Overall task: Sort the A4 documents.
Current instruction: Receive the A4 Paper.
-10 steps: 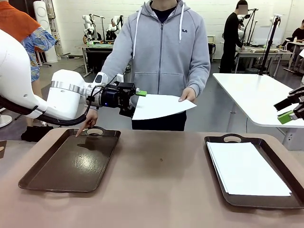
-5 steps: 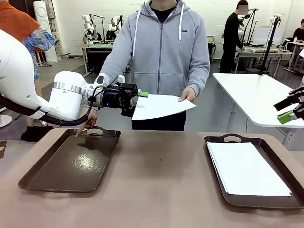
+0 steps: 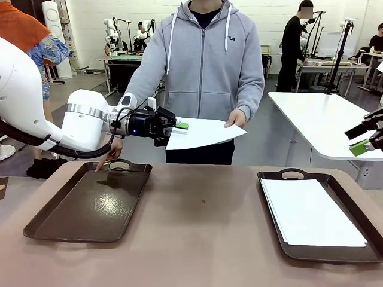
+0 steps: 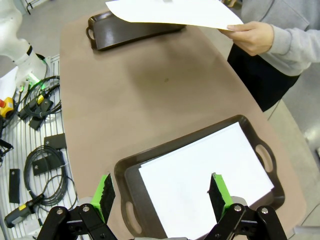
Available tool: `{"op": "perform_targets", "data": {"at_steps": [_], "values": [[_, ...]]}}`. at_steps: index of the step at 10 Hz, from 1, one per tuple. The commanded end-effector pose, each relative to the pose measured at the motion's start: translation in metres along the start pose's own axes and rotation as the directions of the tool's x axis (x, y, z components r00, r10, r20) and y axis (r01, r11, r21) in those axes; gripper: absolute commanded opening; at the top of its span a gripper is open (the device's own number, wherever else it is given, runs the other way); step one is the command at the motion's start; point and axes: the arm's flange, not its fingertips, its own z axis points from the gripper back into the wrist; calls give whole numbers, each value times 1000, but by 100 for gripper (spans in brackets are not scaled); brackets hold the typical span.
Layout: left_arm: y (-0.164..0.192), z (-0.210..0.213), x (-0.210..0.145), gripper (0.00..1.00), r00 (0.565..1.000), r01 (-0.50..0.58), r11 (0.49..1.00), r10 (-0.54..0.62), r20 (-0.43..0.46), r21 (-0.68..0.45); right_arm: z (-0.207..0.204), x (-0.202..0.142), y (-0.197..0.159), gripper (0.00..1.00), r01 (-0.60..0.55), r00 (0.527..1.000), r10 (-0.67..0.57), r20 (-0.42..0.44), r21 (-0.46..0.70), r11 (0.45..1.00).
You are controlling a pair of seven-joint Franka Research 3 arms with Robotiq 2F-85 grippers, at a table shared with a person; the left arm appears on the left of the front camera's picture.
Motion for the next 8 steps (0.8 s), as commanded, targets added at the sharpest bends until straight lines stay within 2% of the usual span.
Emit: {"op": "perform_targets", "data": {"at_steps": [1, 2, 3, 4, 8], "values": [[0, 2, -1, 22, 1000, -25, 999, 25, 7, 28, 0, 0, 1, 98, 2, 1000, -2, -11, -3, 1000], [-1, 3, -2, 8, 1000, -27, 999, 27, 11, 27, 0, 0, 1, 98, 2, 1000, -2, -11, -3, 1000], [0, 5, -1, 3, 999, -32, 999, 31, 20, 38, 0, 0, 1, 98, 2, 1000, -2, -11, -3, 1000], [1, 7, -2, 0, 999, -35, 998, 35, 22, 42, 0, 0, 1, 98, 2, 1000, -2, -11, -3, 1000], [4, 8, -2, 0, 998, -43, 998, 41, 46, 41, 0, 0, 1, 98, 2, 1000, -2, -11, -3, 1000]]}}
